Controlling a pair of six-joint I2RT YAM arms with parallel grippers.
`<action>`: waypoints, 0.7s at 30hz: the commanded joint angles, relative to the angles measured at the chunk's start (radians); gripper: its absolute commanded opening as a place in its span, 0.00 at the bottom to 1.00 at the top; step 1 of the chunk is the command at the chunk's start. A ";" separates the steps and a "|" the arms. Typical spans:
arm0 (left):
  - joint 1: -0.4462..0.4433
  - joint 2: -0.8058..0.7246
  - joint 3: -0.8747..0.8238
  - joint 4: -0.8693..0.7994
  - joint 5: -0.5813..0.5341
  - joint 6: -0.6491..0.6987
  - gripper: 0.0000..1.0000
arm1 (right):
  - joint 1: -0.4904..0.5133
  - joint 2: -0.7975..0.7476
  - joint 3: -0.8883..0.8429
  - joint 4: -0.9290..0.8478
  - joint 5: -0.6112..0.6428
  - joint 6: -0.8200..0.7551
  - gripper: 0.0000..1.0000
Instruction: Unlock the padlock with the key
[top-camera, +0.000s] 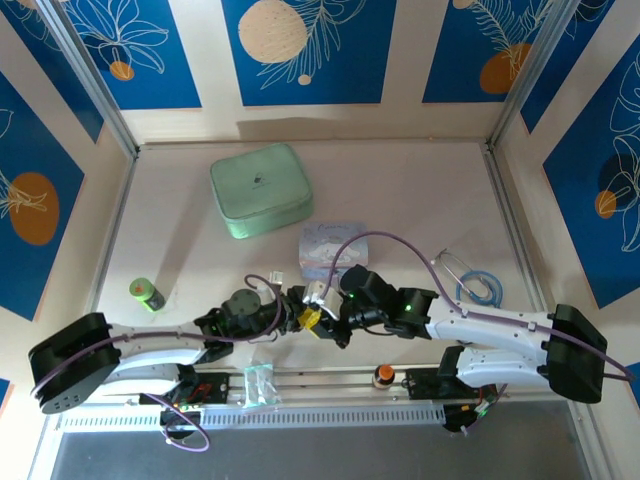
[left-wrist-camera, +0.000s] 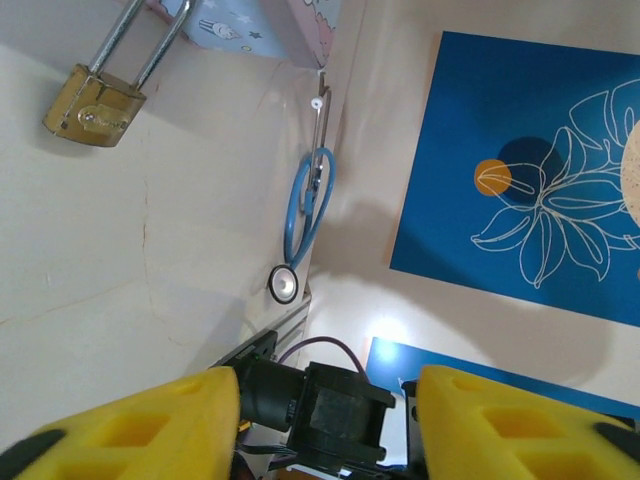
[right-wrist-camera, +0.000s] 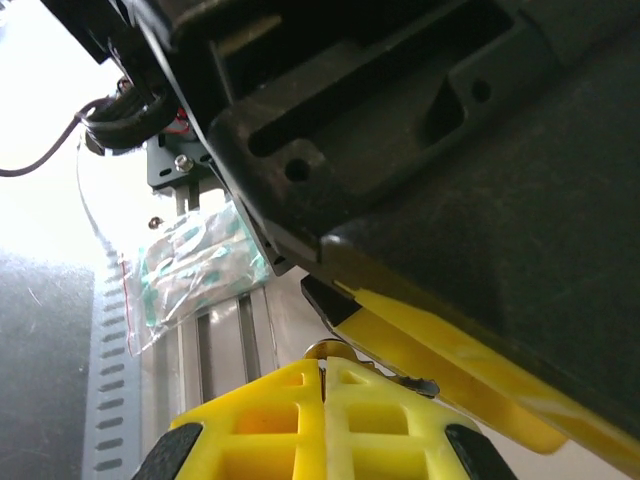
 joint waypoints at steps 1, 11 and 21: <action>-0.005 0.014 -0.003 0.065 0.023 -0.001 0.41 | 0.011 0.005 0.020 0.007 0.017 -0.046 0.00; -0.005 0.010 -0.012 0.002 0.006 0.023 0.28 | 0.025 0.006 0.001 0.033 0.081 -0.053 0.00; -0.007 0.107 -0.033 0.132 0.028 -0.022 0.29 | 0.101 0.024 -0.021 0.119 0.222 -0.048 0.00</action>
